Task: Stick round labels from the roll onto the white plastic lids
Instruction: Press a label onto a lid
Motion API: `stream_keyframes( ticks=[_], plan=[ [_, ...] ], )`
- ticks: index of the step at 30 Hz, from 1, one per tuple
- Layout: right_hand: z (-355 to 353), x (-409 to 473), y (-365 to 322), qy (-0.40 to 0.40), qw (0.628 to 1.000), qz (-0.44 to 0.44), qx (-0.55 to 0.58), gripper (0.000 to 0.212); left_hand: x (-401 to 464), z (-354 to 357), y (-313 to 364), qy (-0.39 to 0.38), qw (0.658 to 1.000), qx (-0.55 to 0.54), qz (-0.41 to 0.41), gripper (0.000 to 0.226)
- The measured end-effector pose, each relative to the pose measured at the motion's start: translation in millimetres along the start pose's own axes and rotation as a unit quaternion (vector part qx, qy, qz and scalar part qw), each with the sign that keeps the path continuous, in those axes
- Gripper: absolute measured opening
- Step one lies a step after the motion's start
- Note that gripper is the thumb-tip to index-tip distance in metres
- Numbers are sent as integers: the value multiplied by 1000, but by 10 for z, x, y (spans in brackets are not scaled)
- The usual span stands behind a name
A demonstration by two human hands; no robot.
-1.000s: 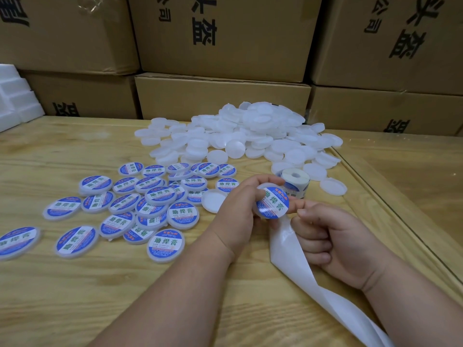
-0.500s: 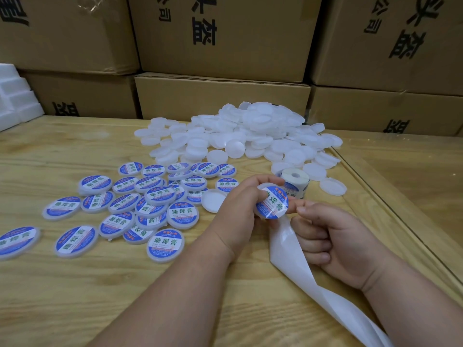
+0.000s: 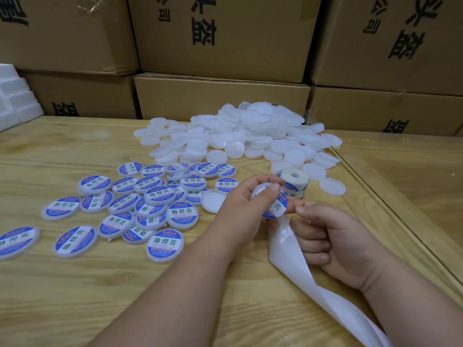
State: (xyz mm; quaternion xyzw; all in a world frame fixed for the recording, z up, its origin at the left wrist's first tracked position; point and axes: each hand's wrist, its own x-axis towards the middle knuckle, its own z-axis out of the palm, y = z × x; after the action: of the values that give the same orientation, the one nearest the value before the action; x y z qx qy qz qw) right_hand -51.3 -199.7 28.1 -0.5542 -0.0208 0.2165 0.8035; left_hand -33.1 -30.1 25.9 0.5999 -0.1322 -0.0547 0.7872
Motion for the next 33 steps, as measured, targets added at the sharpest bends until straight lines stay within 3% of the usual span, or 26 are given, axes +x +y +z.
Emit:
stream_keyframes(
  ticks=[14, 19, 27, 33],
  plan=[
    [28, -15, -20, 7, 1000, -13, 5, 29, 51, 4, -38, 13, 1000, -10, -4, 23],
    [31, -20, -23, 15, 1000, -11, 6, 36, 77, -28, -67, 43, 999, 32, 5, 15],
    [23, -27, -26, 18, 1000, -12, 15, 45, 82, -69, -89, 69, 995, 63, 21, 26],
    [-27, 8, -49, 88, 991, -87, 43, 42, 92, -87, -42, 123, 990, 62, 4, 16]
  ],
)
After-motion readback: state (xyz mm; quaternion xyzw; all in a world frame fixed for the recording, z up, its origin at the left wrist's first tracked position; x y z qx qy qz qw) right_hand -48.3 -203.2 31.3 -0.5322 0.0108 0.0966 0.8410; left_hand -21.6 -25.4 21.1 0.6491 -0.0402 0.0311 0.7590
